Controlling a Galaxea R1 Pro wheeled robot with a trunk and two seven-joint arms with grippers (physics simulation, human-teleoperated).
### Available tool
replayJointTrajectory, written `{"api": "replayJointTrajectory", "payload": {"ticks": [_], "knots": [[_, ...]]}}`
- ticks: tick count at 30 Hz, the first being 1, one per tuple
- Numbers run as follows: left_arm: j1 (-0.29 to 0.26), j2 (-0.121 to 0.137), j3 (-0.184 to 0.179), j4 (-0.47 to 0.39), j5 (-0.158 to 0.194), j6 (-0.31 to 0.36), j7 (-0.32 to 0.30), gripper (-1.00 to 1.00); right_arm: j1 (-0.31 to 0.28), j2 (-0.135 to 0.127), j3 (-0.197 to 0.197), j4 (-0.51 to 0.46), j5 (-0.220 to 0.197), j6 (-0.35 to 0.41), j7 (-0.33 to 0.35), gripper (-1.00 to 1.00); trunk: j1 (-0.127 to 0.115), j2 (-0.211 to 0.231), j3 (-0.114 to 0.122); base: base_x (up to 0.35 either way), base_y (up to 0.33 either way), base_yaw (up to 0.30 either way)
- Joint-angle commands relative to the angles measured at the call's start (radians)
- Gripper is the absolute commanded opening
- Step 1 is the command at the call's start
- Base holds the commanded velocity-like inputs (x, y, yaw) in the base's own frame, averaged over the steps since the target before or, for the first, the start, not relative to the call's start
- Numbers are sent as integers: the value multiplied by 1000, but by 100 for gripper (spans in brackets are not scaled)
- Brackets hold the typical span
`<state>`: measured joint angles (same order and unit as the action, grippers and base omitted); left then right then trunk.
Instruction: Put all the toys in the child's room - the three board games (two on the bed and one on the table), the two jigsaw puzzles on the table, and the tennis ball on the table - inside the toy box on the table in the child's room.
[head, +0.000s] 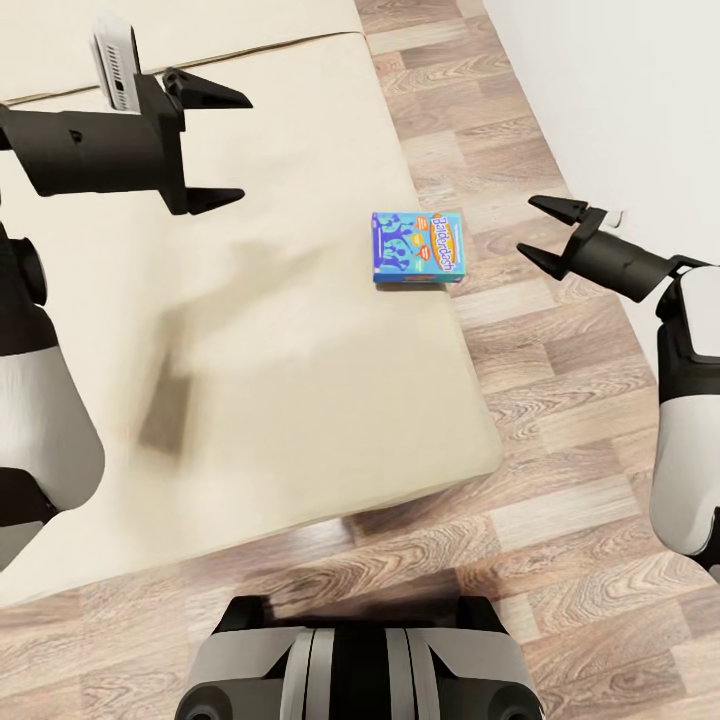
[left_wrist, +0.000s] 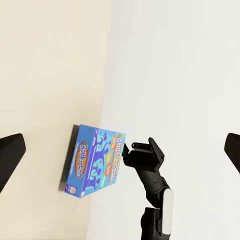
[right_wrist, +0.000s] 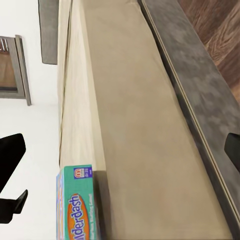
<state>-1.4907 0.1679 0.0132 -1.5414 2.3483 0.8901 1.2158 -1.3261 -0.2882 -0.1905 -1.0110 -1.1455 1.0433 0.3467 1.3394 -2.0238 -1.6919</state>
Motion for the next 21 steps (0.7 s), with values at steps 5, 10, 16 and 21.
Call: {"api": "replayJointTrajectory", "payload": {"ticks": [5, 10, 16, 21], "knots": [[2, -7, 0, -4, 8, -27, 21, 100, 5, 2, 0, 3, 13, 4, 12, 100, 0, 0, 0, 0, 0, 0], [1, -16, -1, -5, 8, -37, 35, 100, 8, 1, 0, 4, 14, 4, 12, 100, 11, -21, -10, 0, 0, 0], [0, -33, -1, -5, 8, -44, 48, 100, 11, 0, 0, 5, 14, 4, 12, 100, 34, -63, -29, 0, 0, 0], [0, -39, -1, -5, 8, -47, 52, 100, 12, 0, 0, 5, 13, 4, 12, 100, 54, -98, -44, 0, 0, 0]]}}
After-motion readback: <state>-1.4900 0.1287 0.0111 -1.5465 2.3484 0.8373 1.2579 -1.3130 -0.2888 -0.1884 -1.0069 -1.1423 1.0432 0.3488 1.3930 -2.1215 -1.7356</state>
